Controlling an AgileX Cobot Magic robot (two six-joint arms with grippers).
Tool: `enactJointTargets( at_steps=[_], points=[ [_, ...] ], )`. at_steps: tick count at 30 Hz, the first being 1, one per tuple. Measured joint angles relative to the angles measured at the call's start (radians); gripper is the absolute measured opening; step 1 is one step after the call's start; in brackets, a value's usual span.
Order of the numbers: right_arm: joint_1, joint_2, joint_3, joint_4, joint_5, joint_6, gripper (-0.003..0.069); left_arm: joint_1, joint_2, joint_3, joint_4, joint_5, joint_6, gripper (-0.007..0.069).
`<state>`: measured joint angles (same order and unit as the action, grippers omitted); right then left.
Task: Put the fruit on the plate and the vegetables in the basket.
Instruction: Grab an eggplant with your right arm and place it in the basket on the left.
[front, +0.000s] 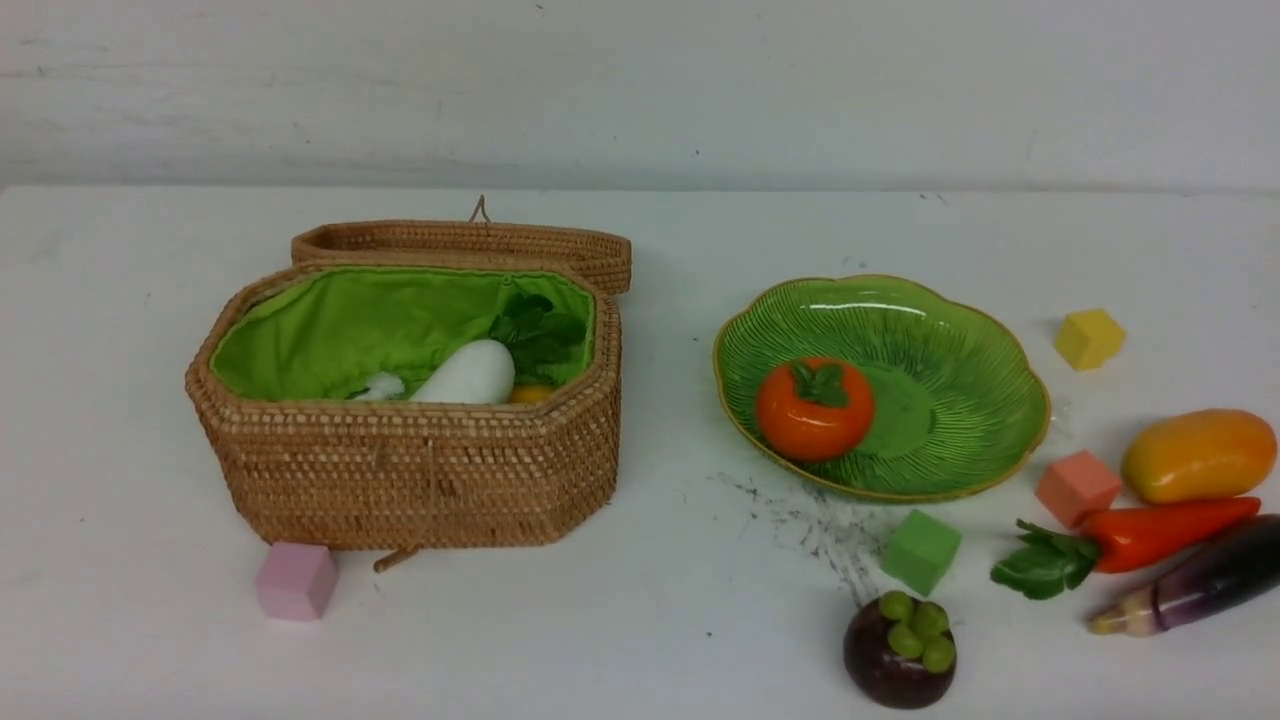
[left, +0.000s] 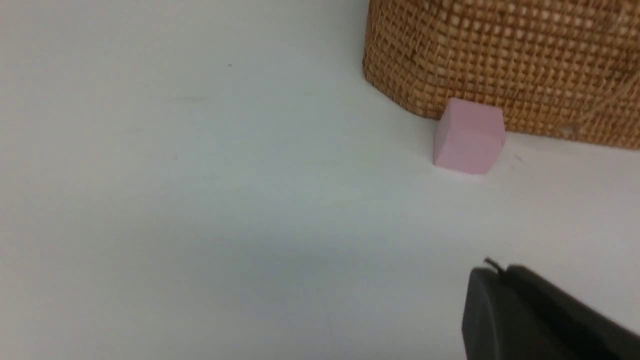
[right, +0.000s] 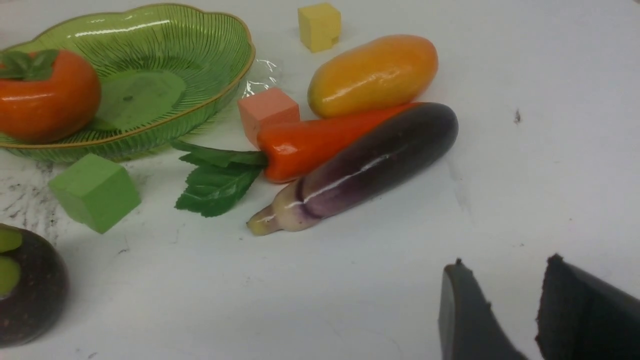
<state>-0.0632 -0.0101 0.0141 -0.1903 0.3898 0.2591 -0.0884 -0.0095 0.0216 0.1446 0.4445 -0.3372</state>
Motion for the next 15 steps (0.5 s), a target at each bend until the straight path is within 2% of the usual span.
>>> enactJointTargets(
  at_steps=[15],
  points=[
    [0.000, 0.000, 0.000, 0.000, 0.000, 0.000, 0.0243, -0.010, 0.000, 0.003, 0.008, -0.013, 0.014, 0.0001]
  ],
)
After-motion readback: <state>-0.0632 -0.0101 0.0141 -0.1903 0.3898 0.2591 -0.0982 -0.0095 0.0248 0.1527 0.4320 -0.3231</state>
